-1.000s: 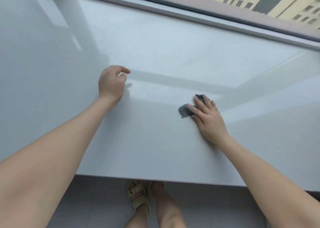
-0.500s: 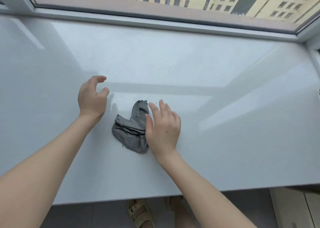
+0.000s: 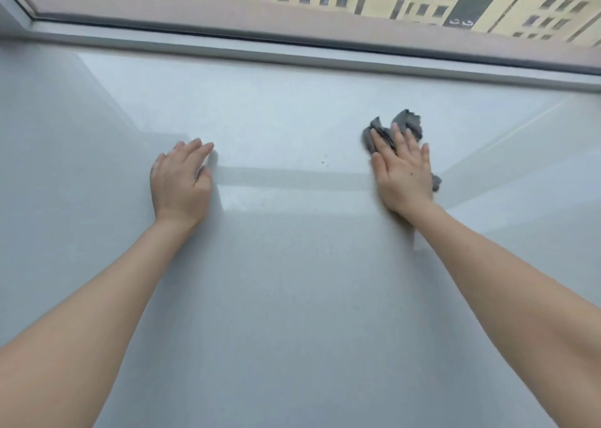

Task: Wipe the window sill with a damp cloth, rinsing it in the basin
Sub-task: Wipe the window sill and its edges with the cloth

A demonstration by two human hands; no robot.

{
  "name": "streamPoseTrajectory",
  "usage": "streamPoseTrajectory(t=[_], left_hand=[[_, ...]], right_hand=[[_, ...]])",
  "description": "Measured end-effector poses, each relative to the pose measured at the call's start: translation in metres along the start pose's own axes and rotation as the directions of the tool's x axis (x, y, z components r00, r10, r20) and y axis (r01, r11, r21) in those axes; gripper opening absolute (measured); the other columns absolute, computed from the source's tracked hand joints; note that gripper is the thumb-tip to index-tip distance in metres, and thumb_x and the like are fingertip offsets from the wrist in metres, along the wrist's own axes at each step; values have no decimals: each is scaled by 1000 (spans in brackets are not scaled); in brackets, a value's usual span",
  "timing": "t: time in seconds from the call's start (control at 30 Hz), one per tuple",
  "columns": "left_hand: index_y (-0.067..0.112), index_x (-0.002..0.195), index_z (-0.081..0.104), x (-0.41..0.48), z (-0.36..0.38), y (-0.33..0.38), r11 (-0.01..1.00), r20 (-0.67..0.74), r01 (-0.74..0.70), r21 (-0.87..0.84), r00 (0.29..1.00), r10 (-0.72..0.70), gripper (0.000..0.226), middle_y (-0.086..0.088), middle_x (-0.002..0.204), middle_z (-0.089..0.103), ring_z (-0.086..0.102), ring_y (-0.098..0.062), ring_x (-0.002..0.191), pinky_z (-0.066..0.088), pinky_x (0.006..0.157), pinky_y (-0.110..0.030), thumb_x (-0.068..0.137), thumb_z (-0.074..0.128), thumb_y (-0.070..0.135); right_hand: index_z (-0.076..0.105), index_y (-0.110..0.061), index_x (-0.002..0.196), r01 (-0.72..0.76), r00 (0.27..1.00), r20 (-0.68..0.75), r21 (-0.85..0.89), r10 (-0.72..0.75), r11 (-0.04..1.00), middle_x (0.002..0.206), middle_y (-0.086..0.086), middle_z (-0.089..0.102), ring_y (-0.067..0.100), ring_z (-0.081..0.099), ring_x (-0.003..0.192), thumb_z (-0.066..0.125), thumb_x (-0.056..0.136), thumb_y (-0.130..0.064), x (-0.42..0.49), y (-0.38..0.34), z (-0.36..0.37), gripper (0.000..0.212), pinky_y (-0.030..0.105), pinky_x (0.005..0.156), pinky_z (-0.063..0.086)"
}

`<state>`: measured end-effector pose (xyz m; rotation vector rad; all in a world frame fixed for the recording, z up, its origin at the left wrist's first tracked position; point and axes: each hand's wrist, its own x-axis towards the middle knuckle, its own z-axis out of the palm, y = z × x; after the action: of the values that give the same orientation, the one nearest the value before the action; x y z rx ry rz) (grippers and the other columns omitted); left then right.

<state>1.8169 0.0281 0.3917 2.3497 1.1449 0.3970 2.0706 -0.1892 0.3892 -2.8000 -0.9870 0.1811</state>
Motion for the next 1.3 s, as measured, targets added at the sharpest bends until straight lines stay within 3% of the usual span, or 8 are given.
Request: streamPoseTrajectory(t=[0.13, 0.3, 0.5, 0.7, 0.83, 1.0, 1.13, 1.3], left_hand=[[14, 130, 51, 17, -3, 8, 1000, -16, -3, -27, 1000, 2, 54, -8, 143, 43, 31, -25, 137, 17, 112, -36, 81, 30, 21], [9, 130, 50, 44, 1, 8, 997, -36, 3, 74, 999, 0, 56, -13, 141, 44, 33, -31, 135, 20, 112, -41, 81, 29, 22], [9, 131, 49, 51, 16, 22, 973, 55, -41, 228, 998, 29, 42, -15, 145, 37, 27, -35, 137, 14, 112, -47, 90, 40, 14], [11, 124, 56, 52, 17, 19, 957, 13, -70, 283, 998, 69, 46, -17, 137, 48, 38, -39, 129, 23, 106, -53, 82, 38, 22], [11, 121, 57, 50, 21, 17, 947, -28, -89, 310, 994, 103, 47, -16, 133, 52, 43, -39, 125, 28, 104, -53, 83, 35, 26], [13, 118, 59, 52, 23, 15, 938, -59, -99, 333, 990, 125, 48, -14, 129, 56, 47, -37, 122, 31, 100, -50, 80, 34, 29], [14, 119, 59, 51, 22, 14, 949, -57, -87, 302, 992, 109, 50, -12, 131, 54, 44, -35, 125, 28, 102, -50, 80, 34, 31], [16, 124, 56, 50, 20, 16, 951, -10, -66, 302, 997, 73, 54, -11, 138, 49, 38, -34, 130, 22, 106, -48, 81, 30, 35]], right_hand=[[37, -13, 142, -76, 985, -138, 207, 106, 975, 152, 17, 25, 35, 21, 141, 31, 99, -22, -9, -59, 13, 44, 43, 116, 17], [55, -23, 129, 632, 769, 20, 126, -639, 765, 148, 4, 39, 27, 31, 138, 27, 93, -37, -28, -155, 36, 48, 44, 115, 18], [48, -21, 136, 100, 995, 0, 113, -101, 988, 149, 5, 37, 24, 24, 142, 29, 93, -31, -15, -31, 4, 48, 39, 117, 12], [61, -22, 122, 600, 794, 55, 85, -606, 795, 143, -2, 46, 23, 37, 135, 22, 100, -33, -53, -33, 4, 46, 44, 111, 25], [43, -26, 139, 388, 920, 39, 47, -390, 920, 151, 5, 32, 29, 21, 141, 30, 98, -32, 75, -98, 8, 44, 43, 117, 10], [36, -34, 141, 595, 802, 69, -12, -593, 803, 154, -3, 25, 31, 19, 141, 32, 100, -37, 131, -195, 32, 42, 41, 117, 5], [36, -33, 141, 630, 777, 44, -24, -629, 776, 153, -5, 27, 19, 23, 141, 30, 100, -35, 144, -144, 20, 42, 38, 116, 10], [32, -27, 144, 328, 944, 30, -32, -327, 944, 155, 1, 23, 21, 20, 142, 27, 101, -30, 131, -27, -7, 43, 37, 117, 10]])
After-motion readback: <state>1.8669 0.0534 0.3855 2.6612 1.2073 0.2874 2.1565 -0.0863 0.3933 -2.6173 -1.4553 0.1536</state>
